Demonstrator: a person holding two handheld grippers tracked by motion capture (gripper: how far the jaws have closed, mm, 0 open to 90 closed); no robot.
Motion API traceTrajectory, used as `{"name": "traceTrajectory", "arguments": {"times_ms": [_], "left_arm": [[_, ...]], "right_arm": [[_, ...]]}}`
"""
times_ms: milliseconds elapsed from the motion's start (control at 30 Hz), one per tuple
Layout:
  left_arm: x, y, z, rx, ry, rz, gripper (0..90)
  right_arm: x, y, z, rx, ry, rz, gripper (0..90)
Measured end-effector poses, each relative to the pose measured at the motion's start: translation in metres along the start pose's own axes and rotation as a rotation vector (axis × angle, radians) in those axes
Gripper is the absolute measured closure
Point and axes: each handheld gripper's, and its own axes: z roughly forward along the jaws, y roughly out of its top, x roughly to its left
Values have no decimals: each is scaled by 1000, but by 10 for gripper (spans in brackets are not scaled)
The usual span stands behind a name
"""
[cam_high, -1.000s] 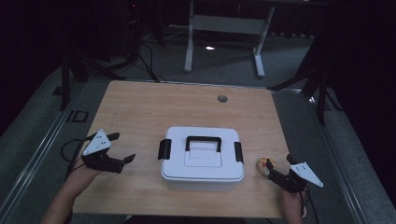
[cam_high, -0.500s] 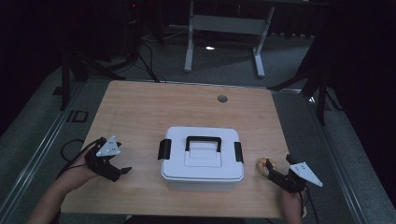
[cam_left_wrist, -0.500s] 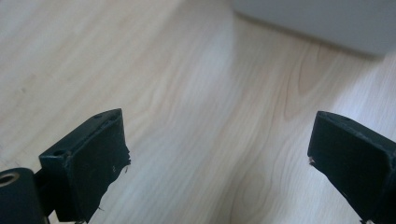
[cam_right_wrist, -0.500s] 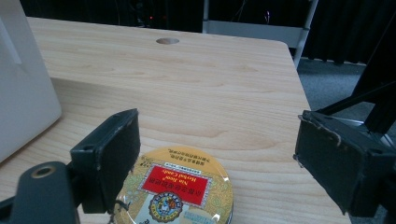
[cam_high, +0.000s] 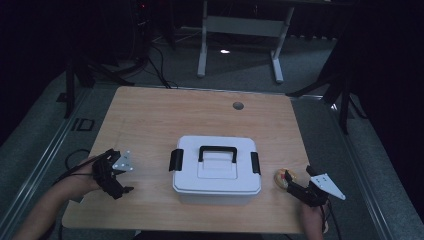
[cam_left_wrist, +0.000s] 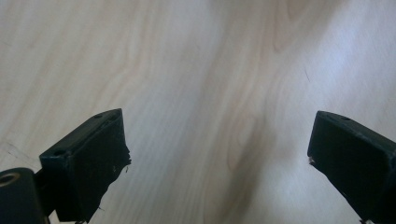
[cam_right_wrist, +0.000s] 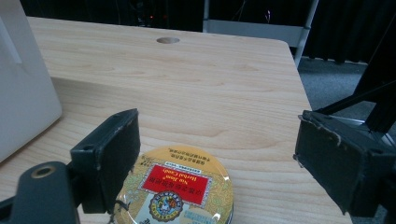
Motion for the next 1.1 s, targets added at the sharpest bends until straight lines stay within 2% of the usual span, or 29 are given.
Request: {"name": "traceTrajectory", "arguments": {"times_ms": [33,200,233,333,400,433,467,500,567,633,700,733,833,900,967,1100], "left_arm": [[0,1,-1,40,-20,6,44],[0,4,-5,126,-40,41,44],[0,5,-8,145,-58,46,44],[0,8,-11,175,-86,40,44],[1,11,-14,224,-129,-4,44],[1,11,-14,224,-129,-4,44],[-1,13,-16,269,-139,4,44],[-1,14,-18,288,-143,29,45],[-2,17,-20,302,-155,35,45],[-1,21,-23,322,-179,-7,45],[4,26,-29,305,-192,-68,45],[6,29,-31,298,-196,-81,45],[11,37,-39,269,-206,-57,48],[14,42,-43,268,-198,-54,51],[16,47,-48,250,-170,-33,57],[18,55,-60,190,-188,-23,75]], "right_arm": [[0,0,0,1,0,0,137],[0,0,0,2,0,0,136],[0,0,0,2,0,1,137],[0,0,0,1,0,1,137],[0,0,0,3,-1,0,137],[0,0,0,3,-1,0,137],[0,0,0,1,-1,0,137],[0,0,0,1,0,0,136],[0,0,0,1,0,1,136],[0,0,0,3,0,-1,136],[0,0,0,3,0,0,136],[0,0,0,2,0,1,137],[1,0,0,4,-1,-1,137],[1,0,0,5,-1,-3,136],[1,0,0,5,-1,-3,136],[1,0,0,4,1,-2,136]]}}
